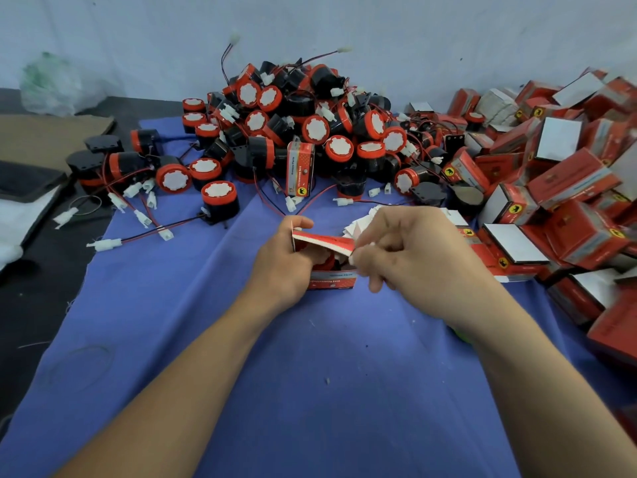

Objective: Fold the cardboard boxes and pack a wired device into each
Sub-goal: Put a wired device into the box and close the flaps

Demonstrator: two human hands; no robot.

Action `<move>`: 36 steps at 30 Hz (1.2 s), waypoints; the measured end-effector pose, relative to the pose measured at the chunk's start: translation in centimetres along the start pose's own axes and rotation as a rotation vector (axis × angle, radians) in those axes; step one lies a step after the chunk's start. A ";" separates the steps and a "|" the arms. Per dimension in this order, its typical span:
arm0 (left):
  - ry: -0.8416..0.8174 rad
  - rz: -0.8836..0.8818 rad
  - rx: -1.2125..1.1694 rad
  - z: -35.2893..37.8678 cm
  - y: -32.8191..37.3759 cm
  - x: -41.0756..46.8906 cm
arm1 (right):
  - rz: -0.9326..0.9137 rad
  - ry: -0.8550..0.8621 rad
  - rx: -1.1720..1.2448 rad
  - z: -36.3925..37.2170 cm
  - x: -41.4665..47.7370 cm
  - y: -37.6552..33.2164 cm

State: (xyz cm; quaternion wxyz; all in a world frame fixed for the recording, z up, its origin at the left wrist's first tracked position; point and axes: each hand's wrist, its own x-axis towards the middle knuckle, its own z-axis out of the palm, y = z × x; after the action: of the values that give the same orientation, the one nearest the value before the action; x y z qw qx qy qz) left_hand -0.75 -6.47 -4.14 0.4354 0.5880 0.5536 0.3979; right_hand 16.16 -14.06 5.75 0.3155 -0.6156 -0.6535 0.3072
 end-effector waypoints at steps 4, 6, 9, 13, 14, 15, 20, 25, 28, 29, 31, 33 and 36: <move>0.073 0.010 0.016 0.2 0.4 -0.1 | -0.010 -0.241 -0.056 -0.5 -0.7 -0.1; 0.086 0.016 0.050 0.3 0.3 -0.1 | -0.024 -0.216 -0.055 -0.3 -0.7 0.0; 0.076 0.046 0.119 0.5 -0.1 -0.1 | -0.055 -0.058 -0.123 0.3 0.3 0.2; 0.078 0.057 0.137 0.4 -0.5 0.2 | -0.098 0.099 -0.197 1.6 2.1 -0.3; 0.072 0.061 0.142 0.3 -0.6 0.3 | -0.095 0.105 -0.256 1.8 2.6 -0.3; 0.067 0.073 0.147 0.3 -0.8 0.4 | -0.088 0.105 -0.332 1.9 3.1 -0.3; 0.057 0.097 0.155 0.2 -0.9 0.5 | -0.060 0.108 -0.747 2.3 4.7 -0.1; 0.054 0.082 0.167 0.3 -0.8 0.5 | -0.189 0.031 -1.027 3.7 4.1 -1.7; 0.050 0.089 0.170 0.4 -0.7 0.4 | -0.294 -0.096 -1.113 4.2 4.5 -2.0; 0.050 0.093 0.170 0.4 -0.7 0.4 | -0.313 -0.106 -1.132 4.1 4.9 -2.0; 0.047 0.104 0.168 0.4 -0.8 0.4 | -0.331 -0.081 -1.151 3.5 5.6 -1.7; 0.044 0.109 0.178 0.3 -0.8 0.4 | -0.316 -0.059 -1.168 3.0 6.0 -1.0; 0.049 0.111 0.173 0.3 -0.7 0.4 | -0.247 -0.138 -1.132 2.9 6.3 -0.1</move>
State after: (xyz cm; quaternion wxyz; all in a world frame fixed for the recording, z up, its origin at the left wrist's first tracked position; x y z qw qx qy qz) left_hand -0.68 -6.12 -4.87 0.3464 0.6433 0.5629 0.3865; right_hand 13.49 -7.84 4.29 -0.0725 -0.5862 -0.8019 -0.0897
